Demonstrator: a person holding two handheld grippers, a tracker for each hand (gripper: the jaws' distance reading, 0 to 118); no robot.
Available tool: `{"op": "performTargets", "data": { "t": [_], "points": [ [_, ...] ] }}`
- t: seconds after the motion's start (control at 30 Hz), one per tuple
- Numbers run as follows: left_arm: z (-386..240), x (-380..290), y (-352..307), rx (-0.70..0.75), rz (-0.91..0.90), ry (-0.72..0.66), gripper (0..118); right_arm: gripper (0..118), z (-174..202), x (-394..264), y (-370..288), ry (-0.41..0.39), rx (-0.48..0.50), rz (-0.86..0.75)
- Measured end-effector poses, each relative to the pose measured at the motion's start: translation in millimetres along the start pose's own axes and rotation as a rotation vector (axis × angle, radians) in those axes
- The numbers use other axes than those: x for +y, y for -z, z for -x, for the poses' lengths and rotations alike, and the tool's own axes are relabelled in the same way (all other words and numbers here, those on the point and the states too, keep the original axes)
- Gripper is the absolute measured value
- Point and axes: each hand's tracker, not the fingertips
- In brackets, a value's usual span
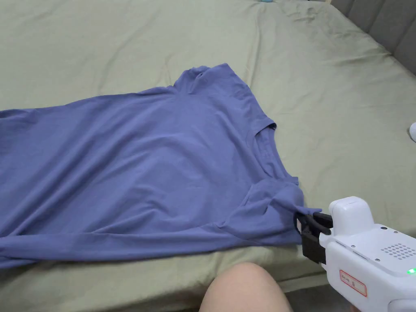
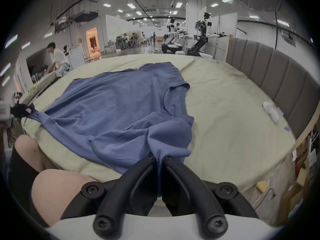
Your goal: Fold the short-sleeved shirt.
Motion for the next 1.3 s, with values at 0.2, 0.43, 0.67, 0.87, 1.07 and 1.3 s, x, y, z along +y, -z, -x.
{"op": "performTargets", "data": {
  "t": [0.2,0.43,0.67,0.87,1.07,1.3],
  "points": [
    [12,30,2,-0.045,0.000,-0.028,3,5,-8,71,-13,-0.082,-0.006,-0.063],
    [25,75,61,-0.065,0.091,0.004,3,5,-14,164,76,-0.285,-0.018,0.067],
    [39,79,137,-0.068,0.215,-0.053,3,5,-24,168,189,-0.220,-0.029,0.226],
    [62,63,123,0.033,0.114,-0.147,114,116,-33,151,186,-0.175,-0.155,0.191],
    [75,38,22,0.009,-0.010,-0.229,107,87,-82,122,67,0.197,-0.084,-0.051],
    [33,-7,-20,-0.077,0.047,-0.045,0,2,-38,37,-30,0.194,-0.030,-0.093]
  ]
}}
